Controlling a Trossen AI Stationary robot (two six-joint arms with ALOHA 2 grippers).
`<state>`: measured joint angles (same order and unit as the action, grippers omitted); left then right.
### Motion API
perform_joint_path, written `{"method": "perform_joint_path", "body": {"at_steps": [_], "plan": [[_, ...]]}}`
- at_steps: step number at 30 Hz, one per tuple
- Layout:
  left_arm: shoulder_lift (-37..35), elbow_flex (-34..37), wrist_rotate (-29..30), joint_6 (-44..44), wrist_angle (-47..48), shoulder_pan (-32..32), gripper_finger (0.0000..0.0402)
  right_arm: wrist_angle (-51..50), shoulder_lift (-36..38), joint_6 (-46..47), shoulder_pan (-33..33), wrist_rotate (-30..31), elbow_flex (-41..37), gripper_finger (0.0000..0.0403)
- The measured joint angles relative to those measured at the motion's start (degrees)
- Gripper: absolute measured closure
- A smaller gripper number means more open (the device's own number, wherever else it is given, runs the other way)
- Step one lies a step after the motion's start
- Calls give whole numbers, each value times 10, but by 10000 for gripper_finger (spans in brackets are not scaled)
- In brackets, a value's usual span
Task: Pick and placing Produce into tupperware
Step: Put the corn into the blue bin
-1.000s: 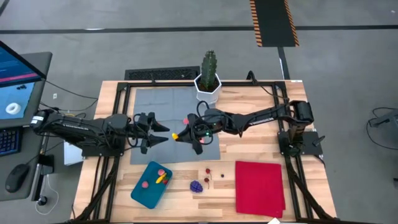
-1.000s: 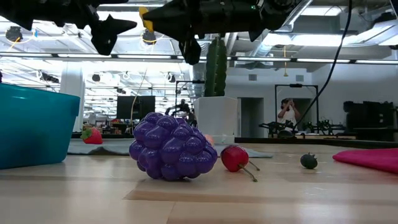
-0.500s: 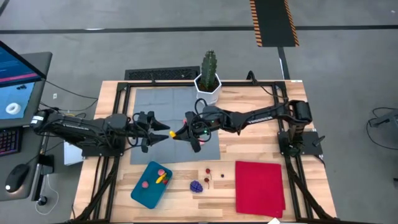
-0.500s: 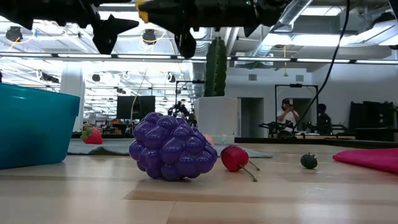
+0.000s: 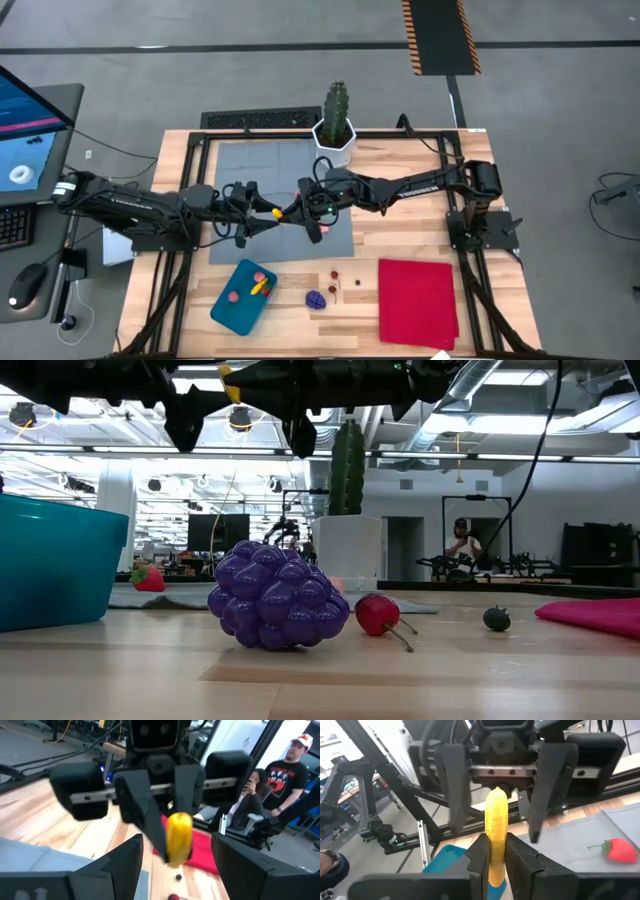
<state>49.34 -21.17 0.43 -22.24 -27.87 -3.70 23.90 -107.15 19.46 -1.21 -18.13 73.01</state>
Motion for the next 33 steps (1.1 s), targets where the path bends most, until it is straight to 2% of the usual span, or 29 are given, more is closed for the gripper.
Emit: {"method": "perform_joint_path", "body": {"at_steps": [4,8,21,26,33], "plan": [[6,1,2,8,-9,0,181,-1,0,0,1,0,0,327],[6,0,8,11,-17,0,204,-3,0,0,1,0,0,327],[5,0,24,20,-18,0,366,-3,0,-4,8,6,0,321],[5,0,29,25,-28,0,386,-10,0,0,9,3,0,265],[5,0,14,29,-24,0,343,-60,0,0,13,5,0,127]]}}
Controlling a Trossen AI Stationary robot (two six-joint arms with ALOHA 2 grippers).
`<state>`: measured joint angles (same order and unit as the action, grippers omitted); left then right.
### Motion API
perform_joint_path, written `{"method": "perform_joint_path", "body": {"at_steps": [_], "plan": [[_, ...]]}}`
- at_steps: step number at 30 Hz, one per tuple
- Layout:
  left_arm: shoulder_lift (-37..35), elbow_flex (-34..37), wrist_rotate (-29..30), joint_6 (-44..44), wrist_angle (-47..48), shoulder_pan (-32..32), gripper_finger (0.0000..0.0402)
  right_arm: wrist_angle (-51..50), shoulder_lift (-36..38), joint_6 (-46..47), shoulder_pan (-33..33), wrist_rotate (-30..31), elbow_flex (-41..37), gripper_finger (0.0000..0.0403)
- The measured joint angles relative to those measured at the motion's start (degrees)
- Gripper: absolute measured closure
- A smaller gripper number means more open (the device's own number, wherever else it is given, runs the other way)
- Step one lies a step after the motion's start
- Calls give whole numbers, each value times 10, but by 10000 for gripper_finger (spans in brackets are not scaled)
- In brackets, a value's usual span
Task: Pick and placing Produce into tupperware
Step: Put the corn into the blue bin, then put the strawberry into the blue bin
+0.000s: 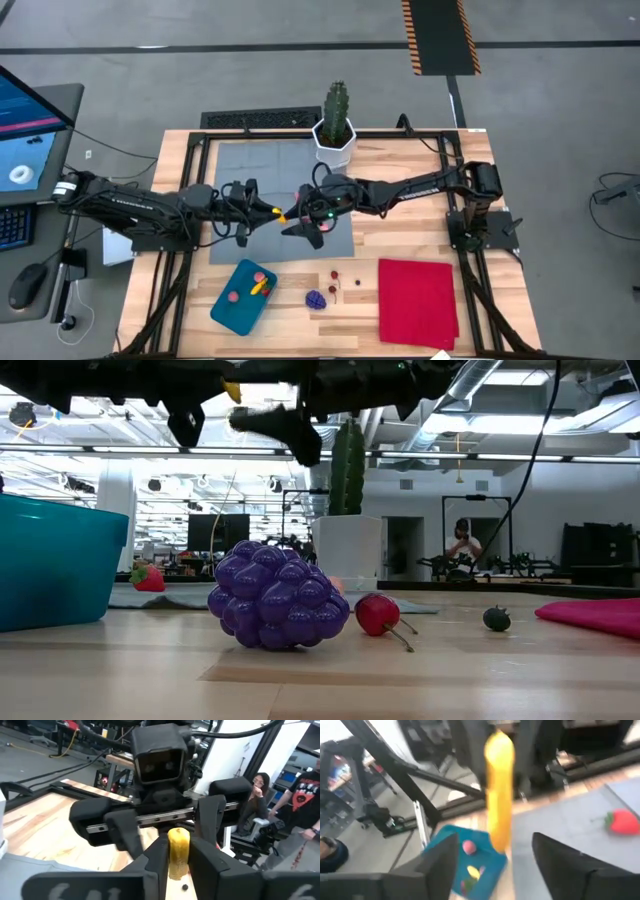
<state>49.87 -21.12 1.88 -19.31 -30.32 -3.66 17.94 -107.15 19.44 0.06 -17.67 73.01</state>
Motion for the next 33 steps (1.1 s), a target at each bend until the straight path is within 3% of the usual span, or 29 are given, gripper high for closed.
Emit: {"method": "perform_joint_path", "body": {"at_steps": [6,12,17,24,27,33], "plan": [[-25,0,-75,-4,38,0,337,-111,0,-34,11,0,0,62],[-88,-1,-103,-40,137,-12,335,-141,0,-58,41,-1,0,46],[-123,-1,-79,-64,219,-48,340,-167,0,-66,70,-1,0,53],[-125,0,-28,-78,234,-90,364,-213,0,-69,96,12,0,63],[-122,0,-41,-100,257,-99,367,-211,0,-59,110,16,-4,67],[-123,0,-20,-117,282,-116,360,-213,0,-49,152,86,-16,74]]}}
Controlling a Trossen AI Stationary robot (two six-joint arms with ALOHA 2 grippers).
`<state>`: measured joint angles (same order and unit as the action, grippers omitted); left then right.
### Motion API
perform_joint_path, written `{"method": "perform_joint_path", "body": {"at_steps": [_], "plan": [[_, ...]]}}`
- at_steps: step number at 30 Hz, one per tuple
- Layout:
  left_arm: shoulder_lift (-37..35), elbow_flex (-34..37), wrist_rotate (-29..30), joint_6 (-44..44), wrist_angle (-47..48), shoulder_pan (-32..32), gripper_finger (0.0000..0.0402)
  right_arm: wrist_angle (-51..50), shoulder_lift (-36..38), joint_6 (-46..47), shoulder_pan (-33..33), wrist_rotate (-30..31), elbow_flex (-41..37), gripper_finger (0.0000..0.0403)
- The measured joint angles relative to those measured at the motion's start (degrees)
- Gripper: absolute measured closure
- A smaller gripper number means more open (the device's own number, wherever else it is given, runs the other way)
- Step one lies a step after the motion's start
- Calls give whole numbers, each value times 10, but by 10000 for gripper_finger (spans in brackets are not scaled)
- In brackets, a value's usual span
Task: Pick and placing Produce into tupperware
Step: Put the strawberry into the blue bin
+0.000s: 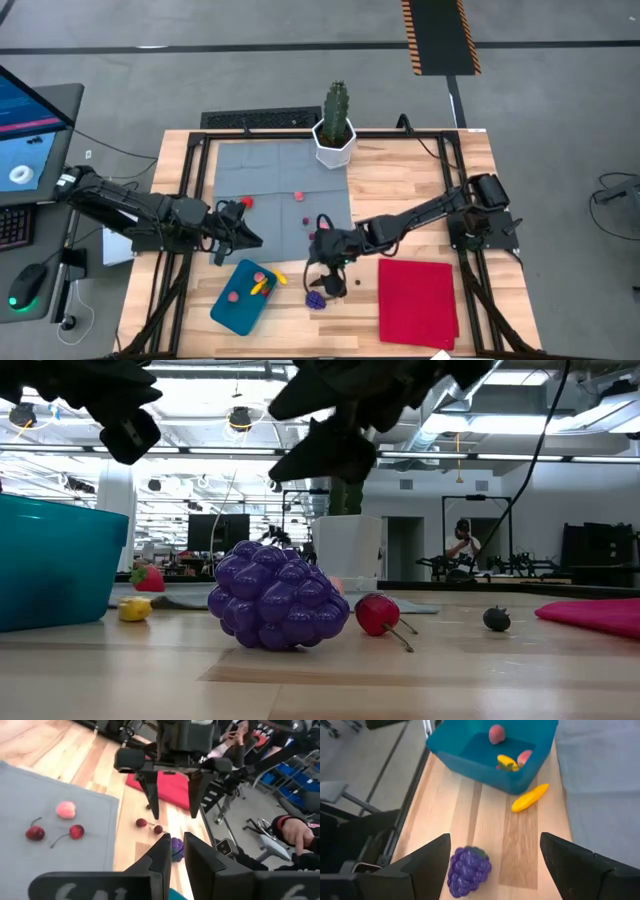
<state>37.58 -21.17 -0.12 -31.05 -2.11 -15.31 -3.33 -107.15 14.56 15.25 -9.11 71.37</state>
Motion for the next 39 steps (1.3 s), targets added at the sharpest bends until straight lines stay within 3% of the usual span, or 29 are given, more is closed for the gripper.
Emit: {"method": "perform_joint_path", "body": {"at_steps": [6,11,19,26,34,39], "plan": [[9,0,9,-13,21,-1,341,8,0,26,27,39,-12,75],[9,0,60,-10,29,14,310,-5,0,20,30,71,-14,74],[9,0,149,-86,166,94,235,-36,0,25,35,81,-14,74],[11,0,180,-105,182,167,210,-35,0,21,51,107,-14,74],[10,0,178,-161,259,258,209,-12,0,19,73,108,-14,74],[10,0,130,-178,292,313,209,-5,0,14,85,108,-14,74]]}}
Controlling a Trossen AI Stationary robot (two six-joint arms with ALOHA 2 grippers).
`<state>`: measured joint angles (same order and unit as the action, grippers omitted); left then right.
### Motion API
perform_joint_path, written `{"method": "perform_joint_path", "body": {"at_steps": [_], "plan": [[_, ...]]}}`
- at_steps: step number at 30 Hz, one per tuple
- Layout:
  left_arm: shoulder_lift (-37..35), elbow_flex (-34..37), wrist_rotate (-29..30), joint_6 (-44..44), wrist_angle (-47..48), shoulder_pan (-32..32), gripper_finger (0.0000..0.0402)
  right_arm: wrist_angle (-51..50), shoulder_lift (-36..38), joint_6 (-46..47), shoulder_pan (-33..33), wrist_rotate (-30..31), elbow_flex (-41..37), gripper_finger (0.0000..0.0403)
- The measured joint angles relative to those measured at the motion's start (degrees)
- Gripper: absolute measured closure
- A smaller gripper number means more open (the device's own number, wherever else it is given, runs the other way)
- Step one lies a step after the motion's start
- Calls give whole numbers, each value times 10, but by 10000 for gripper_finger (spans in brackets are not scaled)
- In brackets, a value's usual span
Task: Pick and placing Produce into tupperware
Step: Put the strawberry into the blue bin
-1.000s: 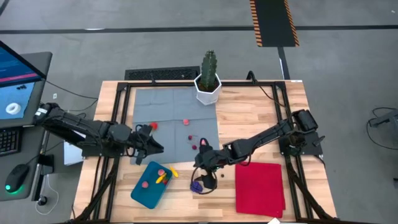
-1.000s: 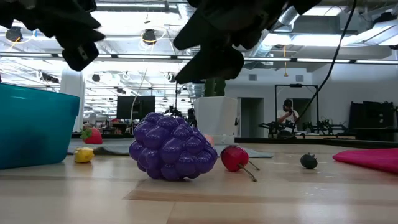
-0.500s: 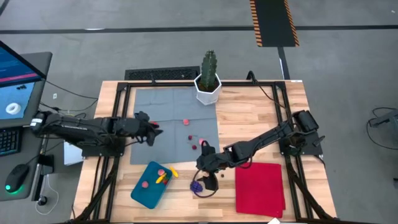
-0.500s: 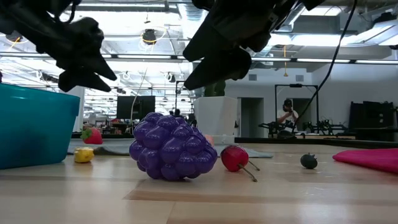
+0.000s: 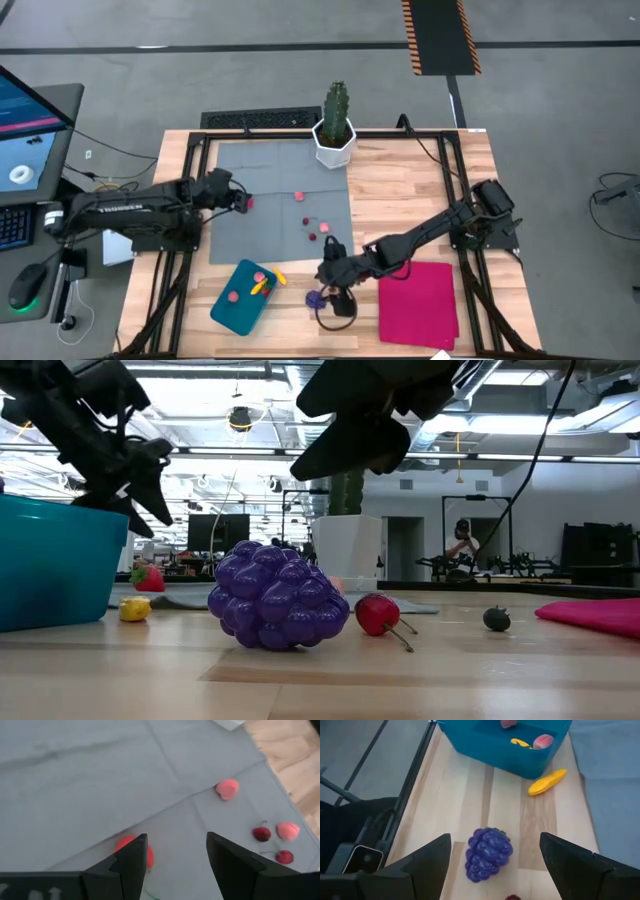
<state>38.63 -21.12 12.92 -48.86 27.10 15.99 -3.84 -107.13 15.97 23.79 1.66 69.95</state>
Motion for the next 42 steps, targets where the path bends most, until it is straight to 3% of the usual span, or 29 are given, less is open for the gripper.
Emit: {"method": "perform_joint_path", "body": {"at_steps": [8,19,31,36,42], "plan": [[38,0,-42,-24,90,32,209,0,0,-10,11,0,0,75],[135,-30,-80,-16,61,24,209,0,0,-14,13,1,0,75],[231,-65,-82,17,108,20,214,0,0,-10,14,1,0,75],[250,-67,-84,40,109,20,258,0,0,-10,14,1,0,75],[250,-67,-83,68,103,20,359,0,0,-10,14,2,0,75]]}}
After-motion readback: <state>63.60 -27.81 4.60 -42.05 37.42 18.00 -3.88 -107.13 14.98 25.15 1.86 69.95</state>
